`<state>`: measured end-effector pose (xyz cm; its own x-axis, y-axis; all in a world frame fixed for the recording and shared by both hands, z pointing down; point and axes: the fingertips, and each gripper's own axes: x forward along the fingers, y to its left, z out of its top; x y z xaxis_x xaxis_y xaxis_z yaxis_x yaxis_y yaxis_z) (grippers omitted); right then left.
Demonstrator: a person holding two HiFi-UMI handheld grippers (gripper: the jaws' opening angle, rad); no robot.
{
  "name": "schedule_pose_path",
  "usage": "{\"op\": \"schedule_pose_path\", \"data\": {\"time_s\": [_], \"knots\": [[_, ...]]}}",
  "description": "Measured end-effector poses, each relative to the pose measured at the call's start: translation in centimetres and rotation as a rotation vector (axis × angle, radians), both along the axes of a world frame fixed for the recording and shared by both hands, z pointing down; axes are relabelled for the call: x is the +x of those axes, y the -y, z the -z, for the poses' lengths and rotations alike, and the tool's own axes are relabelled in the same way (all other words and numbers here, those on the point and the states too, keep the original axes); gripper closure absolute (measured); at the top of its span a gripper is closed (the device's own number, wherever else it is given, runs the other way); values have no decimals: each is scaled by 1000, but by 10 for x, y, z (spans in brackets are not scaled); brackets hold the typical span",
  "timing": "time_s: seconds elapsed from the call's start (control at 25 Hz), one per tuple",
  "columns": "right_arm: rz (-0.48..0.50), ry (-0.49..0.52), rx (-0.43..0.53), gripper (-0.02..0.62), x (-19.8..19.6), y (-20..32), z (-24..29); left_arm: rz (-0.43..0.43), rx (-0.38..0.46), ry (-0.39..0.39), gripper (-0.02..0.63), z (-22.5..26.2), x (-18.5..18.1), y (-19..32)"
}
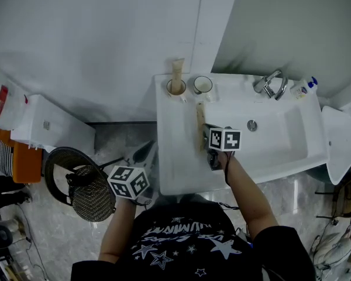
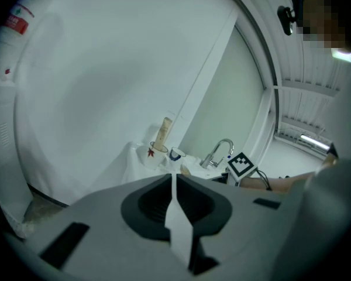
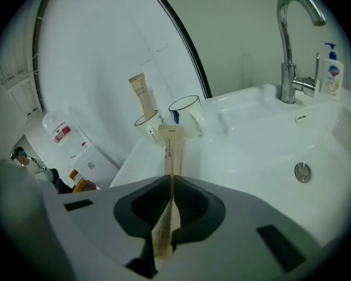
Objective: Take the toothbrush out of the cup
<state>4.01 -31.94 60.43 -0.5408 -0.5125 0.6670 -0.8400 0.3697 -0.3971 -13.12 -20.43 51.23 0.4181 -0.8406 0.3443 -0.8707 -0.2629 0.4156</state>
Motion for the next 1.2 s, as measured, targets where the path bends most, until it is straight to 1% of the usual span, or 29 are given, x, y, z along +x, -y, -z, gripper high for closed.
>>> {"op": "schedule_pose_path", "data": {"time_s": [0.28, 0.4, 0.64, 0.8, 1.2], "knots": [[-55, 3, -58, 561, 1, -3, -16, -2, -17, 0, 572, -7, -1, 2], [-74, 11, -50, 560, 2, -3, -17, -4, -19, -3, 572, -8, -1, 2], [-58, 2, -68, 543, 2, -9, -21, -10, -14, -10, 572, -6, 2, 5], [-42, 13, -62, 500, 1, -11, -19, -17, -12, -10, 572, -5, 4, 4], [-40, 26, -16, 495, 3, -10, -1, -12, 0, -22, 572, -1, 3, 0]]}}
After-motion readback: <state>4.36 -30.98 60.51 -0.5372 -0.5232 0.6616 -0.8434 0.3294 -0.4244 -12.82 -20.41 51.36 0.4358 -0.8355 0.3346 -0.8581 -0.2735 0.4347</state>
